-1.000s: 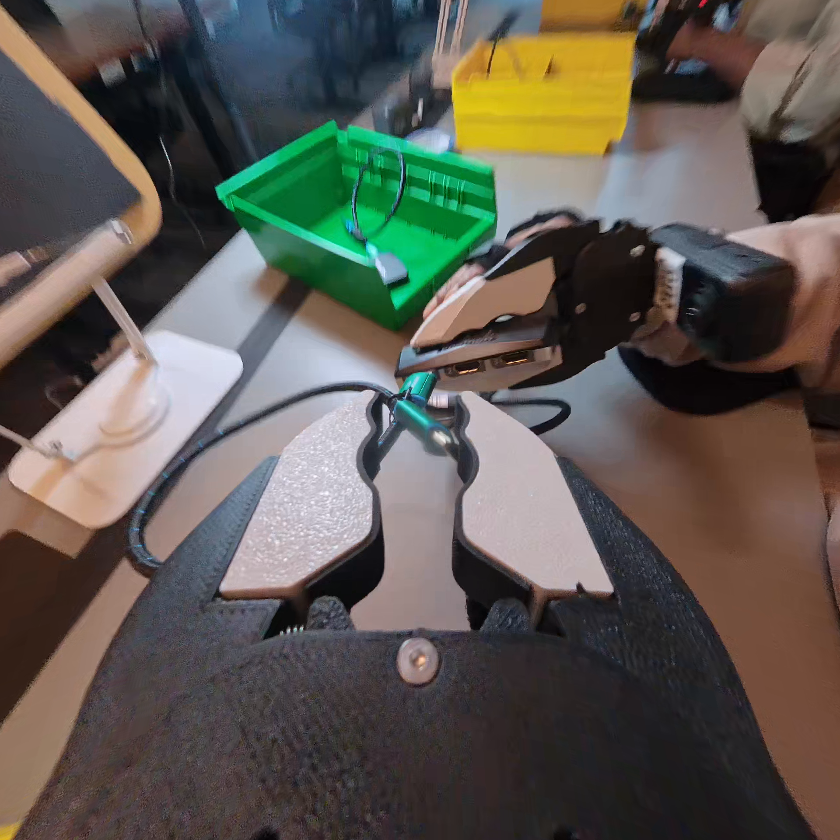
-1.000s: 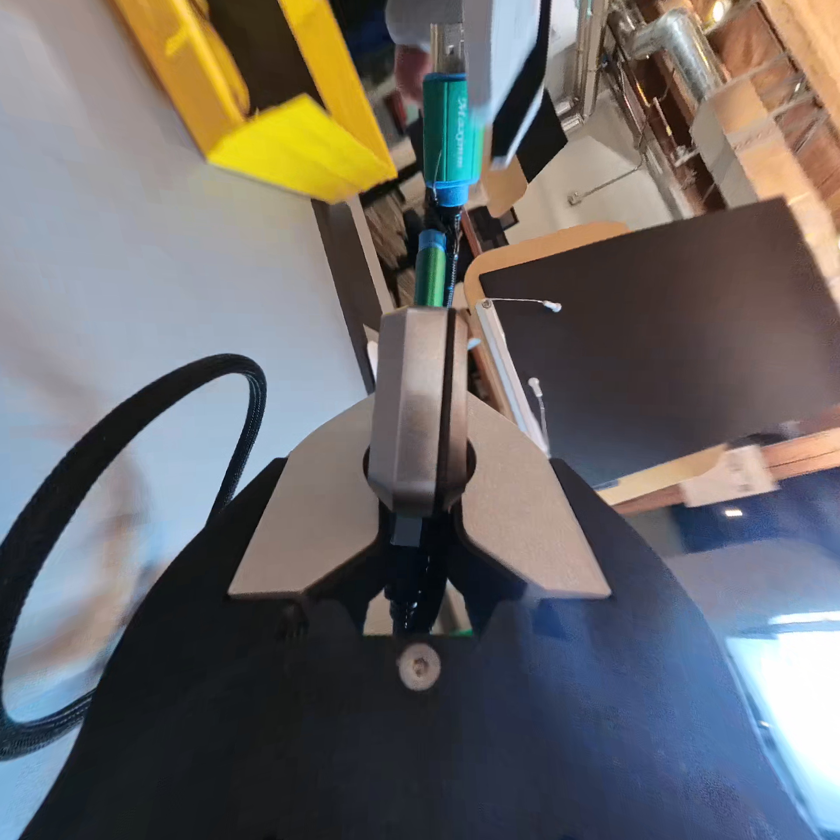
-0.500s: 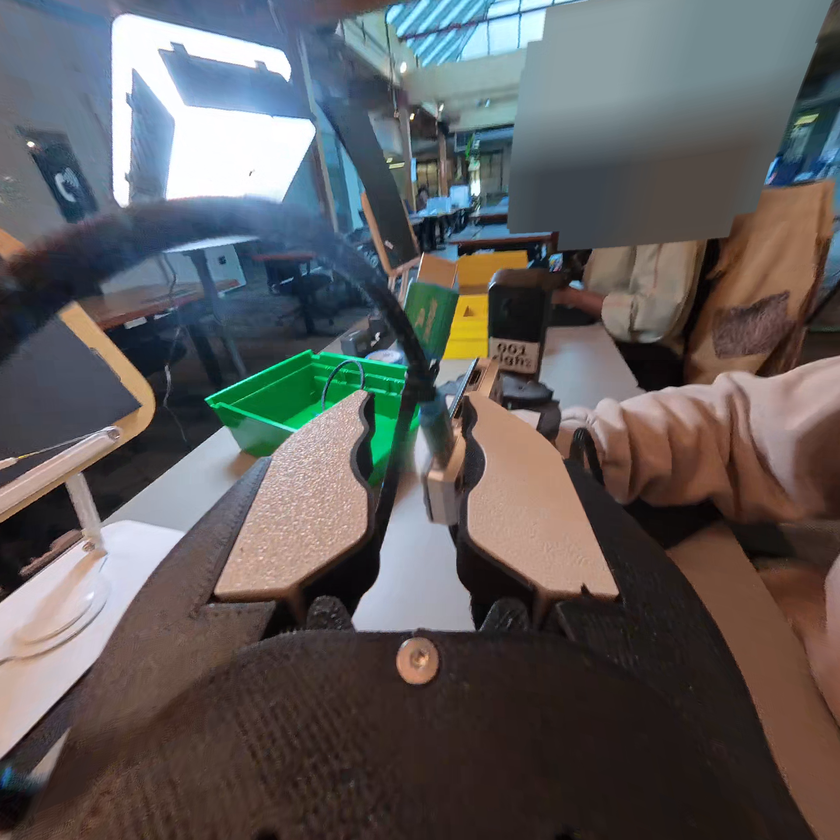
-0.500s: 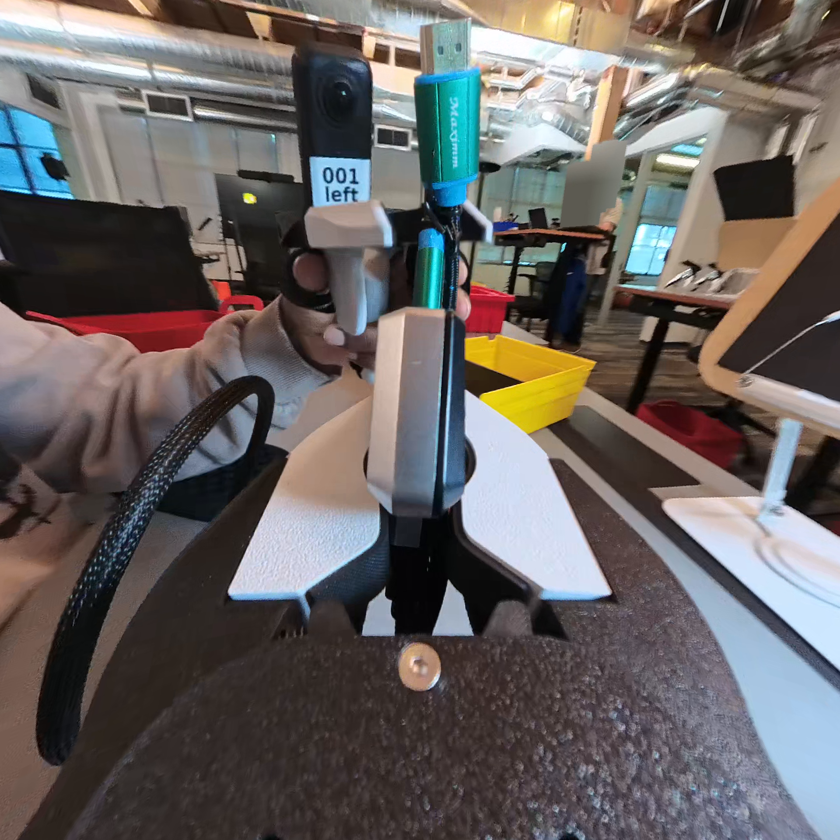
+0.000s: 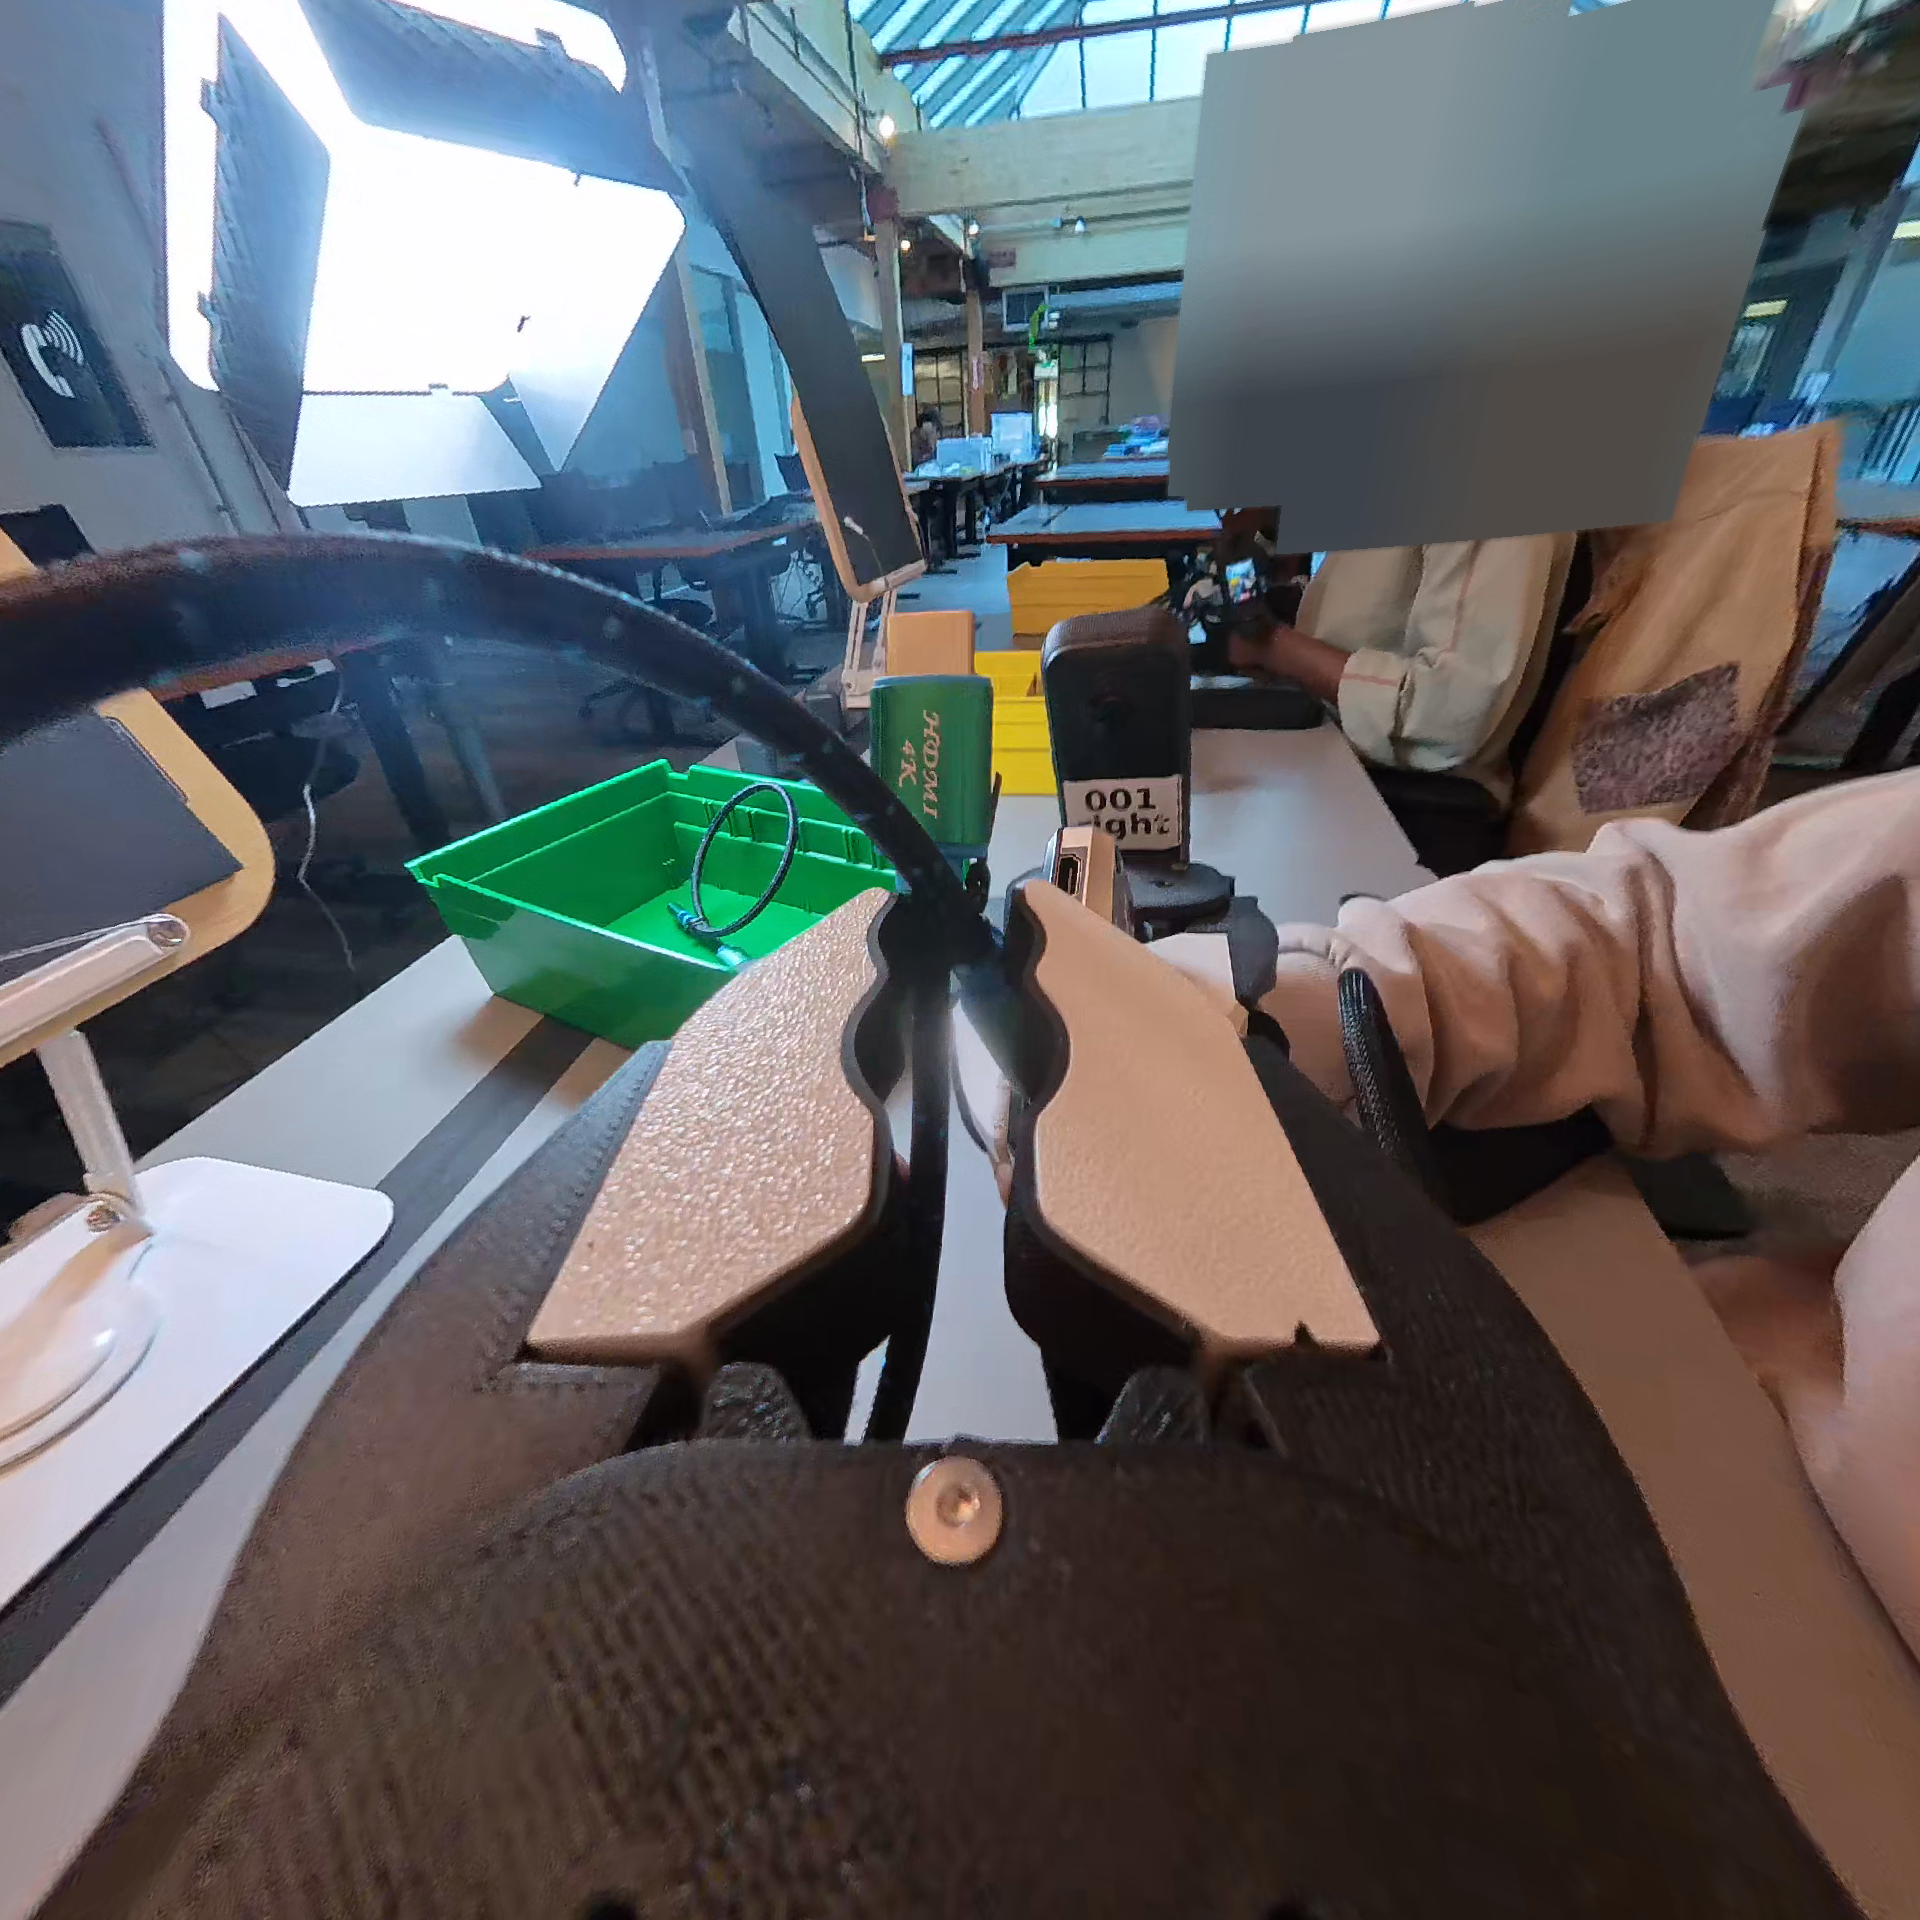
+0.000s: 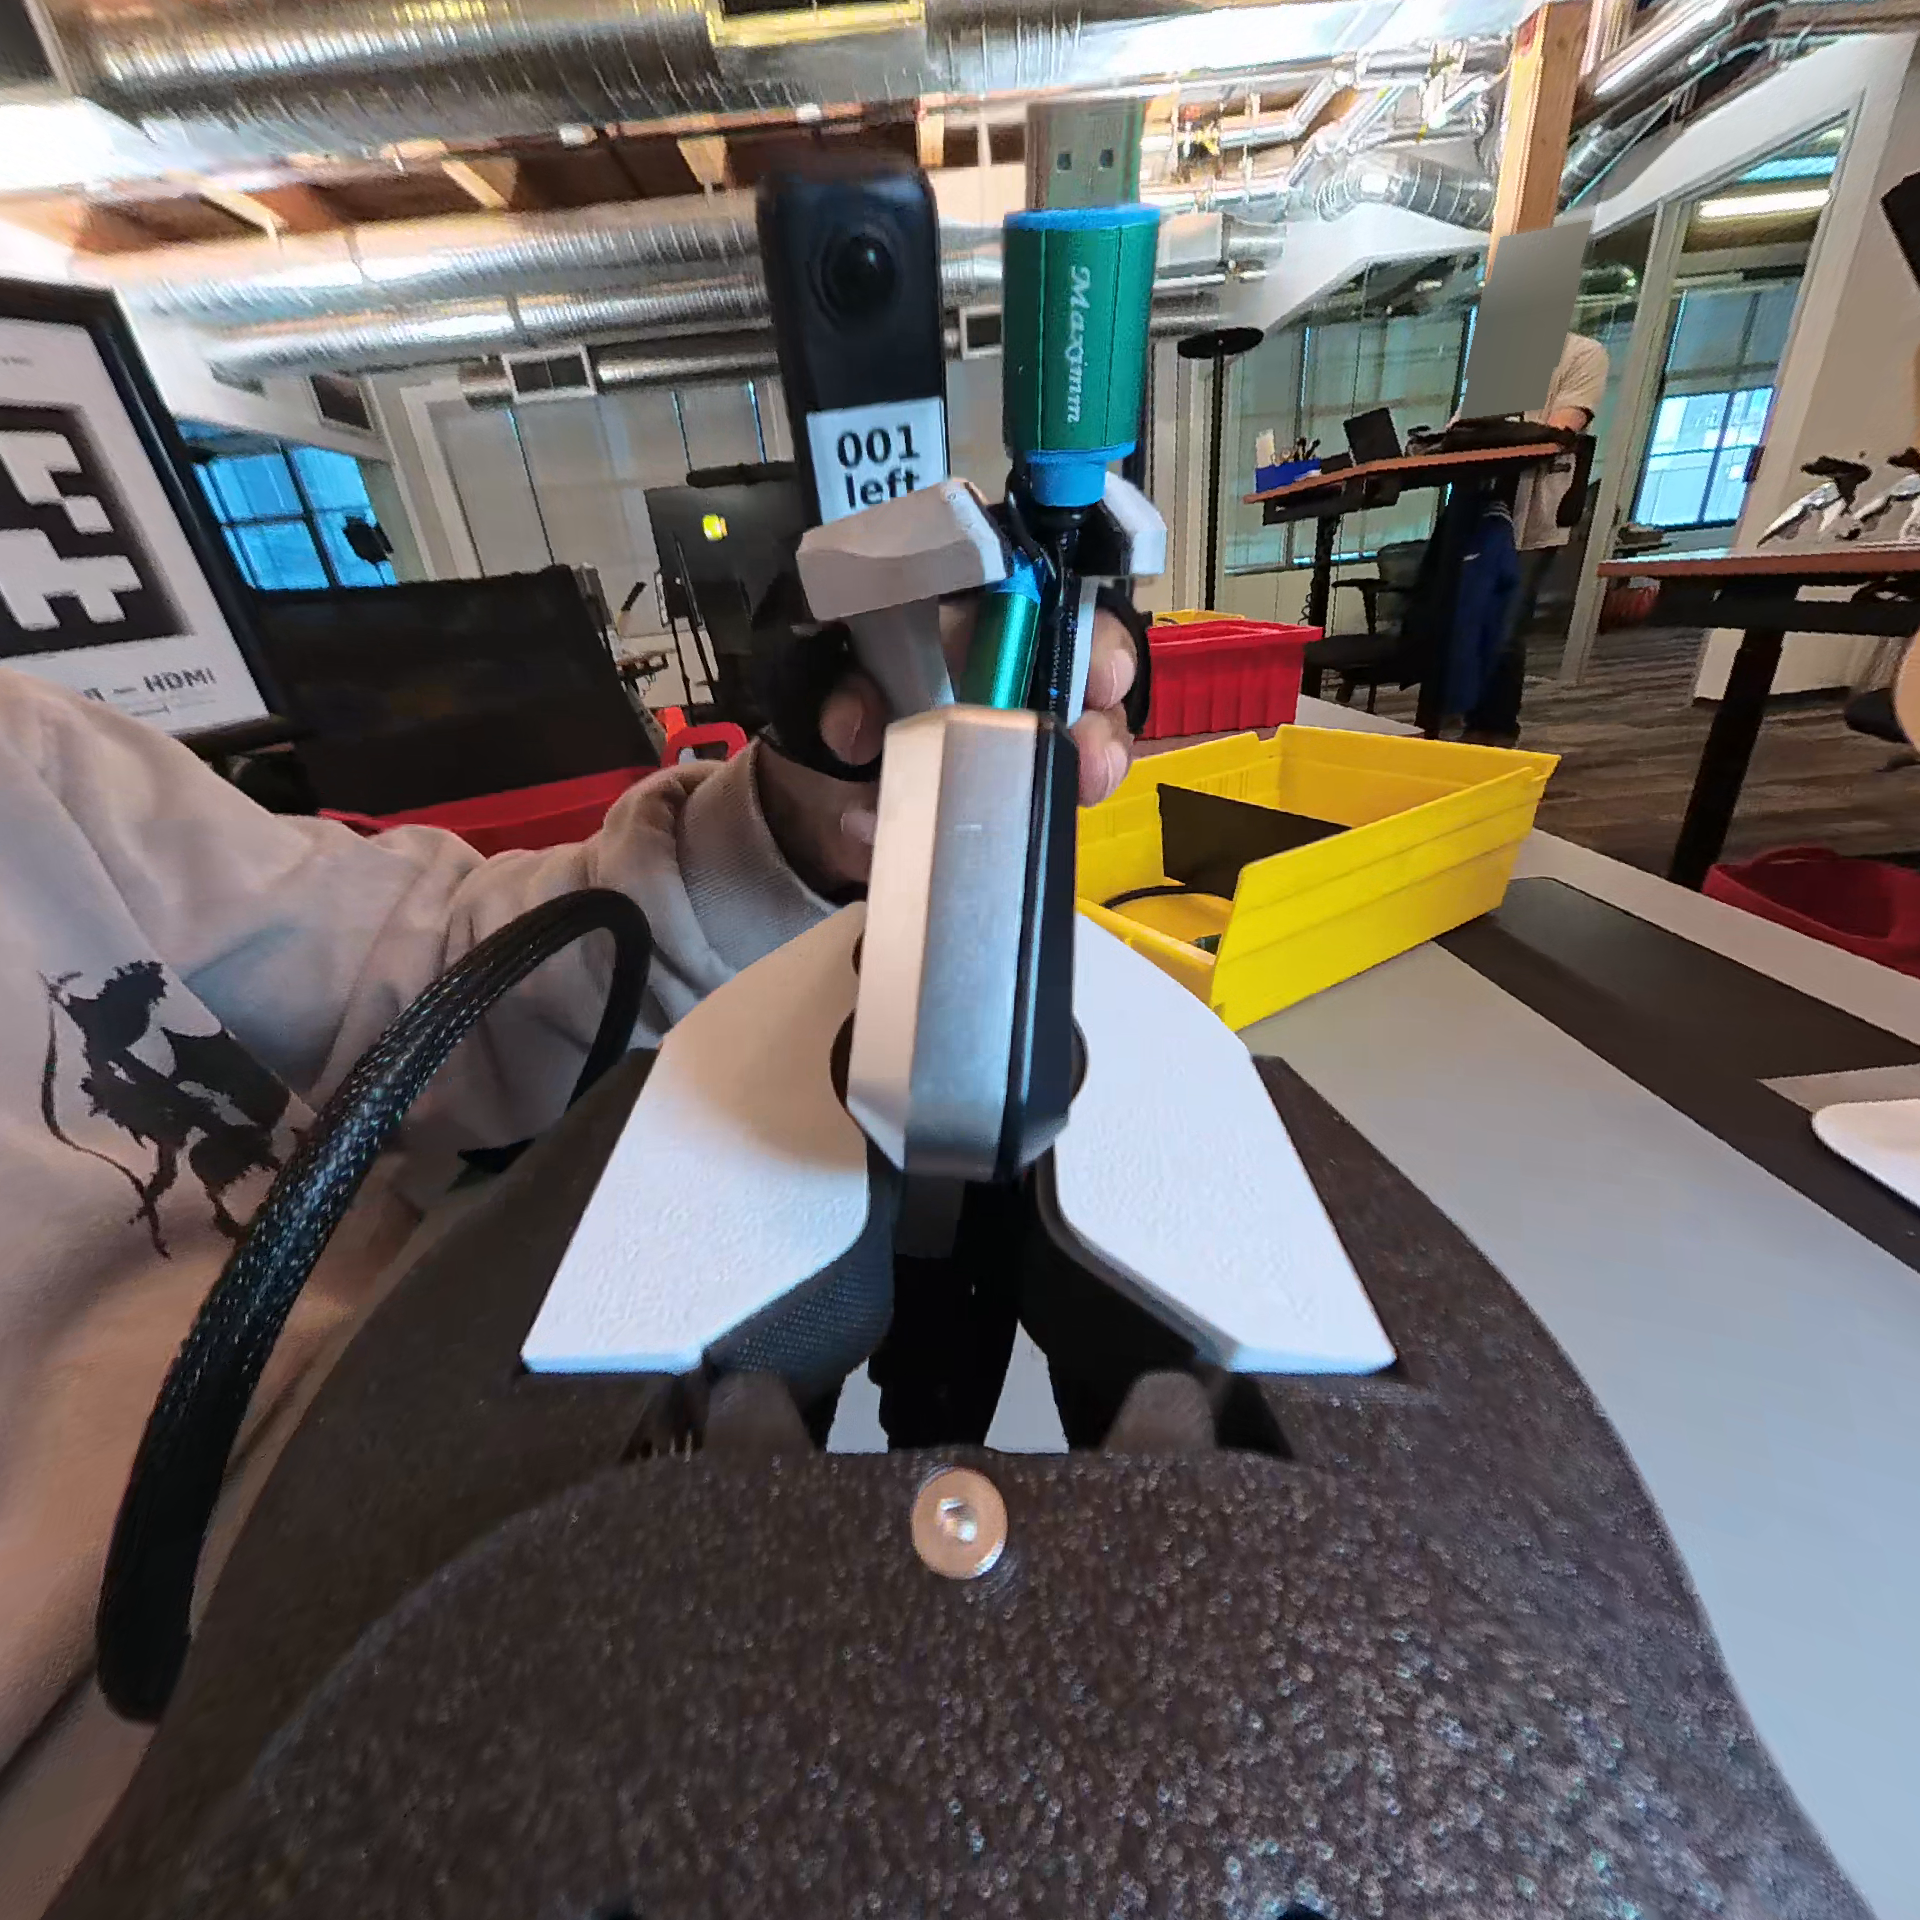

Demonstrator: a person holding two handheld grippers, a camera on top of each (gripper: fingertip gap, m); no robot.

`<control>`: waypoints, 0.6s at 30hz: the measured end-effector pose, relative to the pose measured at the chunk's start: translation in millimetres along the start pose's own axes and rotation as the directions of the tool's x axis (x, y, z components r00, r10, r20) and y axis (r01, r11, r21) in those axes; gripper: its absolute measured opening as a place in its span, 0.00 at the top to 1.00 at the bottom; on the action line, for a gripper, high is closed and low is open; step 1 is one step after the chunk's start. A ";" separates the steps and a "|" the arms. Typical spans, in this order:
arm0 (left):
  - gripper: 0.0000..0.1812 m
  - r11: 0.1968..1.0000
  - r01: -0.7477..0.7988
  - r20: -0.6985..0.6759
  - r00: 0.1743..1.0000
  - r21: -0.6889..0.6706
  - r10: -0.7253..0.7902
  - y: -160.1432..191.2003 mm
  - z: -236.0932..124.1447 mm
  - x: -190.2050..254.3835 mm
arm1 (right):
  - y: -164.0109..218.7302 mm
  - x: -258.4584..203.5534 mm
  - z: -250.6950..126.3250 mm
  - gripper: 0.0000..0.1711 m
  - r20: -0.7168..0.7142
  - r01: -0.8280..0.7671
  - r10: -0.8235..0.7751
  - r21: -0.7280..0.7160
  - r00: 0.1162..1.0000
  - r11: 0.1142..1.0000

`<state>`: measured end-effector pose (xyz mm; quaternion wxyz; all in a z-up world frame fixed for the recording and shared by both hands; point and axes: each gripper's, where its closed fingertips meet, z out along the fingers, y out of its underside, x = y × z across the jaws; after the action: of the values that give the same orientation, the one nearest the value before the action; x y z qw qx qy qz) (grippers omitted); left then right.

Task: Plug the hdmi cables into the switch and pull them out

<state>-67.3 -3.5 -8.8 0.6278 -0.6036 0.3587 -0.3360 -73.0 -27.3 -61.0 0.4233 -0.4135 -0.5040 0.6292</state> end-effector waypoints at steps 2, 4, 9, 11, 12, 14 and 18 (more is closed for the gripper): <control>0.89 1.000 0.029 -0.011 1.000 0.012 -0.029 0.0 0.5 -1.2 | -0.4 -0.4 1.6 0.87 0.001 -0.030 0.030 0.022 1.000 0.999; 0.90 0.999 0.050 -0.039 0.998 -0.008 -0.050 3.3 -2.4 -0.4 | 2.3 -1.4 3.0 0.87 0.007 -0.035 0.035 0.006 0.999 0.999; 0.89 0.997 0.067 -0.042 0.997 -0.033 -0.069 5.7 -7.7 -2.3 | 1.5 -2.9 6.9 0.87 0.008 -0.085 0.085 0.006 0.996 0.996; 0.89 0.995 0.092 -0.037 0.995 -0.036 -0.093 9.5 -7.8 -6.2 | 3.9 -0.9 7.7 0.87 0.000 -0.119 0.119 0.008 0.993 0.993; 0.89 0.994 0.100 -0.037 0.994 -0.041 -0.102 11.7 -8.2 -7.6 | 5.4 0.1 8.1 0.87 -0.003 -0.128 0.128 0.003 0.992 0.992; 0.89 0.994 0.097 -0.032 0.995 -0.046 -0.099 12.0 -9.0 -8.2 | 5.0 -0.1 8.5 0.87 0.001 -0.130 0.130 0.004 0.991 0.991; 0.90 0.999 0.031 -0.008 0.999 -0.021 -0.031 -4.6 -5.6 -0.6 | -9.1 -3.4 5.6 0.87 0.002 -0.054 0.054 0.031 0.999 0.998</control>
<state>-72.3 -6.1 -4.3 0.6147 -0.6140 0.3554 -0.3447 -76.2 -30.9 -50.8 0.4123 -0.4201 -0.4831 0.6482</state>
